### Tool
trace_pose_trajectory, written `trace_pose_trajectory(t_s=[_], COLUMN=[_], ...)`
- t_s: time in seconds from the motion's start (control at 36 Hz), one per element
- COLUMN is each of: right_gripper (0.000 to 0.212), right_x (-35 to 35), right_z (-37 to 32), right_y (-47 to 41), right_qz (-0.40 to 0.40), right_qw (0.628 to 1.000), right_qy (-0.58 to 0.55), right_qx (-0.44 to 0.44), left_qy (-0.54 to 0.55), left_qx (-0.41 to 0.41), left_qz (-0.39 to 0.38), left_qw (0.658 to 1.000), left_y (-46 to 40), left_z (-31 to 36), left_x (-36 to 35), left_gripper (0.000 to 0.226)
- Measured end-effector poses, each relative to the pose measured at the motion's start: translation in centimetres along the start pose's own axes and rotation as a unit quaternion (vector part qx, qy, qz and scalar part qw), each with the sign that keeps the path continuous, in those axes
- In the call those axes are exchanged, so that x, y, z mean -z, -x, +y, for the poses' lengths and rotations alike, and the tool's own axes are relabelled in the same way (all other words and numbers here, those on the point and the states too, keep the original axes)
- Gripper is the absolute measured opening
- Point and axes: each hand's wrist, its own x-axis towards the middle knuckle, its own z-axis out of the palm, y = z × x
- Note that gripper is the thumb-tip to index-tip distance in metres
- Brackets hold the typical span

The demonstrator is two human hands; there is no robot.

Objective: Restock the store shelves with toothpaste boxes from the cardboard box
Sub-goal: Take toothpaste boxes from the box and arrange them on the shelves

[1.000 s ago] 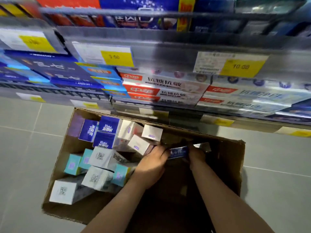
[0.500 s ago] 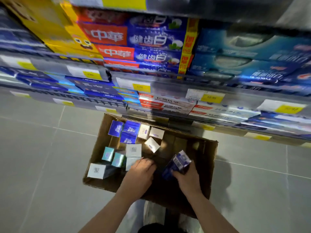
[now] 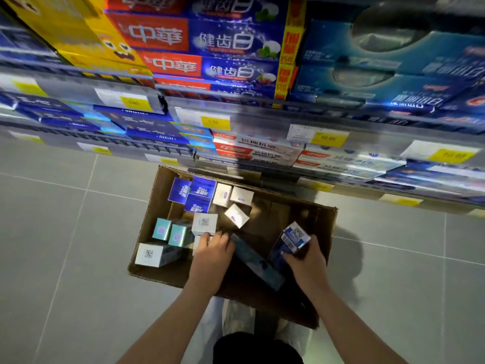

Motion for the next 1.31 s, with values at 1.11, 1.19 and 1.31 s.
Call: trace_pose_trajectory(t_s=[1.11,1.19,1.31], right_gripper=[0.037,0.038,0.029], right_x=[12.5,14.9,17.0], right_z=[-20.1,-23.8,-26.2], right_y=[14.6,18.9,23.5], right_qz=[-0.009,-0.006,-0.004], right_qw=[0.991,0.987,0.984], right_qy=[-0.058,-0.072,-0.086], right_qx=[0.118,0.142,0.158], left_qy=[0.273,0.294,0.332], left_qx=[0.049,0.052,0.073], left_qz=[-0.02,-0.003,0.022], left_qw=[0.96,0.954,0.94], left_y=[2.1,5.7,9.8], left_z=[-6.3,-7.2,-8.6], left_x=[32.4,38.5,42.8], left_gripper=[0.042,0.041,0.032])
